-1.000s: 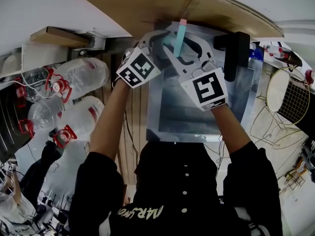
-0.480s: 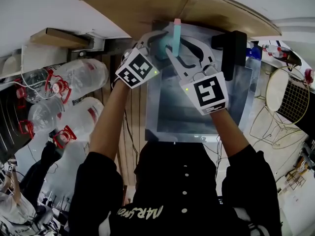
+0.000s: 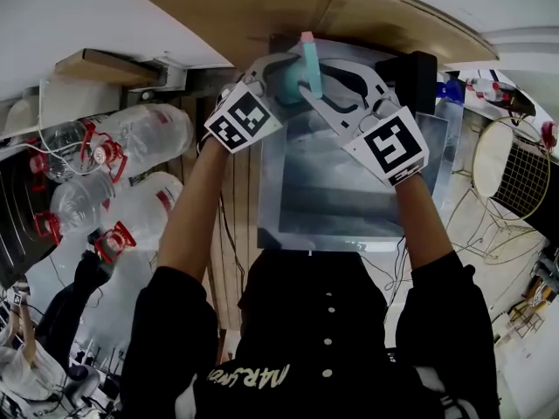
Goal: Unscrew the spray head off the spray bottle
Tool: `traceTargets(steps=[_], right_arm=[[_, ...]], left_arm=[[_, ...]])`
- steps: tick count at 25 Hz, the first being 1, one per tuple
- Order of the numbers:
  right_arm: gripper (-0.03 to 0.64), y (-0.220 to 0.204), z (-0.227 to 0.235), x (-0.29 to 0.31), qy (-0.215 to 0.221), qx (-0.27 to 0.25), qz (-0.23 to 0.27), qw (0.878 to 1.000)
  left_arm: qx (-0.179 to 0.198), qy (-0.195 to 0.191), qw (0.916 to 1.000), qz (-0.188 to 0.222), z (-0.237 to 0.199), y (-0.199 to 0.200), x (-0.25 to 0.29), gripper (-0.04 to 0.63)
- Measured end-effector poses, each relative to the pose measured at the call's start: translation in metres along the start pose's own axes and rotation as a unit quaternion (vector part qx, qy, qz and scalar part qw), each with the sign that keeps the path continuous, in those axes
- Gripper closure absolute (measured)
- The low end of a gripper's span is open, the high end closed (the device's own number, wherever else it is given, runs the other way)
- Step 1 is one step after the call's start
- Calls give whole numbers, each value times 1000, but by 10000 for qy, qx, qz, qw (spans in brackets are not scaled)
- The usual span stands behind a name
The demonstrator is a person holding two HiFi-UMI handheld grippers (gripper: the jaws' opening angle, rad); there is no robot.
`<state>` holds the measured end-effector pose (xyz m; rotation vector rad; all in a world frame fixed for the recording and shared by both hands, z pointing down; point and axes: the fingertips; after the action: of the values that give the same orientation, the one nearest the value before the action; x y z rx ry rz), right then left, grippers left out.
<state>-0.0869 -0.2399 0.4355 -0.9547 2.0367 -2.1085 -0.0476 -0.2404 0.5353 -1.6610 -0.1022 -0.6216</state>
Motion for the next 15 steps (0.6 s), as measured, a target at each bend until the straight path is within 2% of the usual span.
traceTargets(steps=[3,5,8,12,15], right_arm=[[454,0,1,-1,-88,5,-1,10000],[374,-3,3,-7,-296,244,-42,9993],[330,-7,3,-22,-743,730,-180,9944],[330,7,-5,-24,-1546,1351,-224,9784],[330,8,5,-14,-2253,1440,-366,9629]], left_arm=[[-29,10,10000,2,0,1,-1,202],[-29,17,10000,-8,0,1,-1,202],[-23,26,10000,-32,1,1,-1,202],[-38,66,10000,-36,1,1,-1,202],[-53,101,9999,-50,1,0,0,202]])
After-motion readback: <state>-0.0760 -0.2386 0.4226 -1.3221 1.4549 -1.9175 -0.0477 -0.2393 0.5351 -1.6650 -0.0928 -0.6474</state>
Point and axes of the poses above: the fingertips, and each gripper's own axes: x forward along the fingers, z to its right, y out of its top, and after that the axes turned 3 degrees about -y, right-handed
